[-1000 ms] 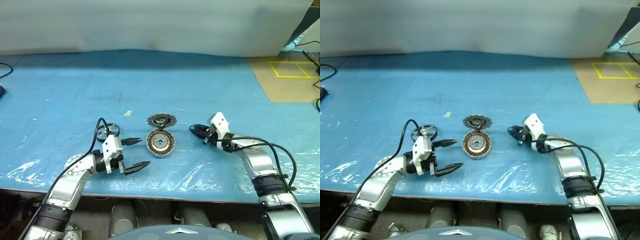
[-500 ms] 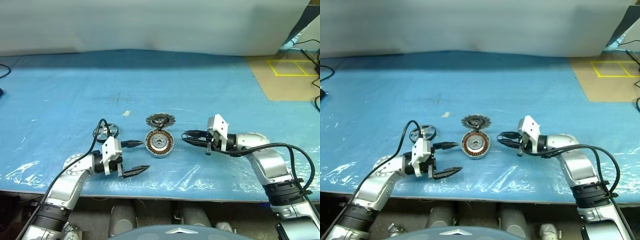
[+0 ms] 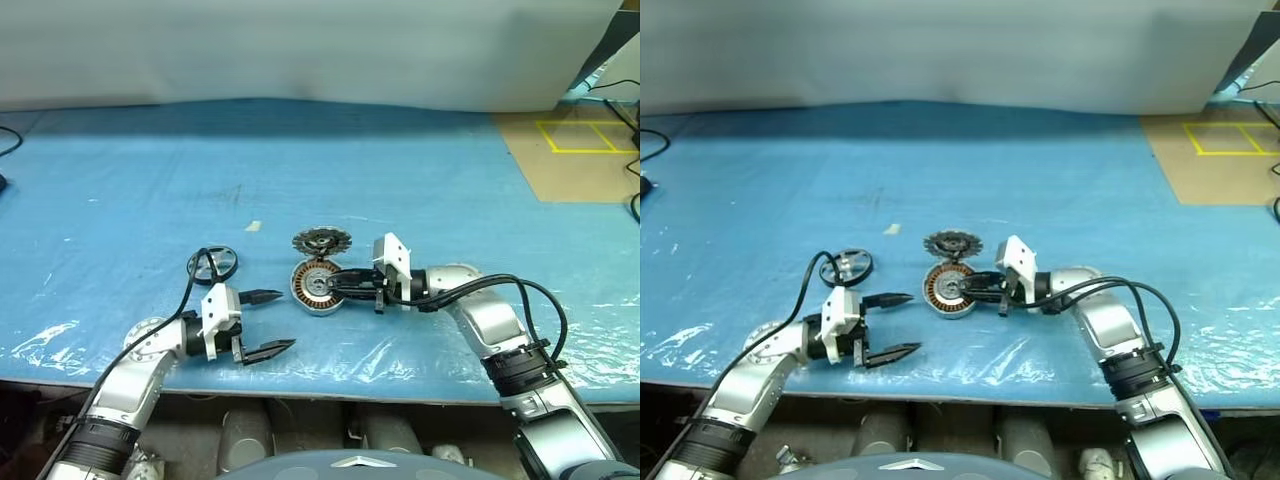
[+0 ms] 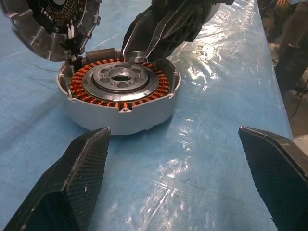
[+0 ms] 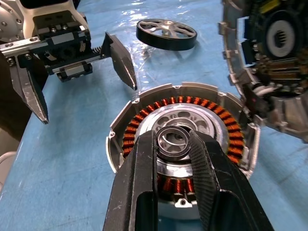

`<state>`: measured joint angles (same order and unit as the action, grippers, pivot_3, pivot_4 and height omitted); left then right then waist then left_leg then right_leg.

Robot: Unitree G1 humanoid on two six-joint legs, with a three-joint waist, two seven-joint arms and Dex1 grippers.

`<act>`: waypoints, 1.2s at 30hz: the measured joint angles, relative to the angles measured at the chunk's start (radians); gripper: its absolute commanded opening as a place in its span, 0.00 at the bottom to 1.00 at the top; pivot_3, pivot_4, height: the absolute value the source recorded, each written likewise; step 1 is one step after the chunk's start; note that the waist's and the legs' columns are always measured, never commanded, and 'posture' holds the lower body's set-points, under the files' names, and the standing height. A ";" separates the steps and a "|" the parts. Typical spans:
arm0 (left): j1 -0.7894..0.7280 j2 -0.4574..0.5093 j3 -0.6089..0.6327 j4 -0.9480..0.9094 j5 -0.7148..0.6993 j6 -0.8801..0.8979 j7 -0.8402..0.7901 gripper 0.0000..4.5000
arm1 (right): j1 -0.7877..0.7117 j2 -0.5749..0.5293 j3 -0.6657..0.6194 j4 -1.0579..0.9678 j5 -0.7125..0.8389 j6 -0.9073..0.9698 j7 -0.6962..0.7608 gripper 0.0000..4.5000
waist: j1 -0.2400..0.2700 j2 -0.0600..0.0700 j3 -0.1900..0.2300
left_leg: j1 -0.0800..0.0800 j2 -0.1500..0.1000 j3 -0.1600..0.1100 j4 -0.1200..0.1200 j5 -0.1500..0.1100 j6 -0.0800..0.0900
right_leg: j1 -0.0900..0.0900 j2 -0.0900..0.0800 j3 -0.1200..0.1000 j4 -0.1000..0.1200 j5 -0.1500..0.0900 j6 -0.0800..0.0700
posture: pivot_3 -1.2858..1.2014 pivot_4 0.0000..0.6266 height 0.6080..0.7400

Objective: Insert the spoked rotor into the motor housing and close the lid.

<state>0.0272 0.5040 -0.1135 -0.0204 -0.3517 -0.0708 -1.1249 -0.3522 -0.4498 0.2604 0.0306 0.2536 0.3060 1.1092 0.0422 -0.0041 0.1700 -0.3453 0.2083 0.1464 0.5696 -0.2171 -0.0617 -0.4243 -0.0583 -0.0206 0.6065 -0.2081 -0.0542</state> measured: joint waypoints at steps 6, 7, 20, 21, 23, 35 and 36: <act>0.012 -0.005 0.000 -0.002 0.002 -0.008 0.020 1.00 | -0.036 0.025 0.014 0.006 -0.016 -0.003 -0.003 0.13 | 0.000 0.000 0.000 | 0.001 0.000 0.000 0.000 0.000 0.000 | 0.000 0.000 0.000 0.001 0.000 0.000 | 0.52 0.24 1.00; 0.012 -0.005 0.000 -0.004 0.002 -0.008 0.022 1.00 | -0.040 0.030 0.020 0.015 -0.018 -0.004 -0.004 0.13 | 0.000 0.000 0.000 | 0.001 0.000 0.000 0.000 0.000 0.000 | 0.000 0.000 0.000 0.001 0.000 0.000 | 0.52 0.24 1.00; 0.008 -0.008 -0.001 -0.015 0.003 -0.007 0.057 1.00 | -0.071 0.060 0.029 0.092 -0.054 -0.039 -0.020 0.13 | 0.000 0.000 0.000 | 0.000 0.000 0.000 0.000 0.000 0.000 | 0.000 0.000 0.000 0.001 0.000 0.000 | 0.52 0.24 1.00; 0.008 -0.008 -0.001 -0.019 0.003 -0.006 0.059 1.00 | -0.071 0.059 0.029 0.092 -0.054 -0.038 -0.020 0.13 | 0.000 0.000 0.000 | 0.000 0.000 0.000 0.000 0.000 0.000 | 0.000 0.000 0.000 0.001 0.000 0.000 | 0.52 0.24 1.00; 0.008 -0.008 -0.002 -0.030 0.003 -0.004 0.062 1.00 | -0.071 0.059 0.029 0.092 -0.054 -0.038 -0.019 0.13 | 0.000 0.000 0.000 | 0.000 0.000 0.000 0.000 0.000 0.000 | 0.000 0.000 0.000 0.001 0.000 0.000 | 0.52 0.24 1.00; 0.011 -0.006 -0.002 -0.092 0.002 0.054 0.096 1.00 | -0.071 0.050 0.038 0.079 -0.064 -0.039 -0.010 0.13 | -0.001 0.000 0.000 | 0.001 0.000 0.000 0.000 0.000 0.000 | 0.000 0.000 0.000 0.001 0.000 0.000 | 0.52 0.24 1.00; 0.012 -0.006 -0.002 -0.096 0.002 0.059 0.099 1.00 | -0.071 0.050 0.039 0.078 -0.067 -0.041 -0.010 0.13 | -0.001 0.000 0.000 | 0.001 0.000 0.000 0.000 0.000 0.000 | 0.000 0.000 0.000 0.001 0.000 0.000 | 0.52 0.24 1.00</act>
<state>0.0388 0.4981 -0.1159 -0.1169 -0.3497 -0.0120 -1.0263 -0.4233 -0.3998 0.2991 0.1088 0.1863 0.2648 1.0992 0.0414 -0.0042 0.1699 -0.3448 0.2085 0.1465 0.5700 -0.2169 -0.0620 -0.4242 -0.0582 -0.0206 0.6076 -0.2079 -0.0544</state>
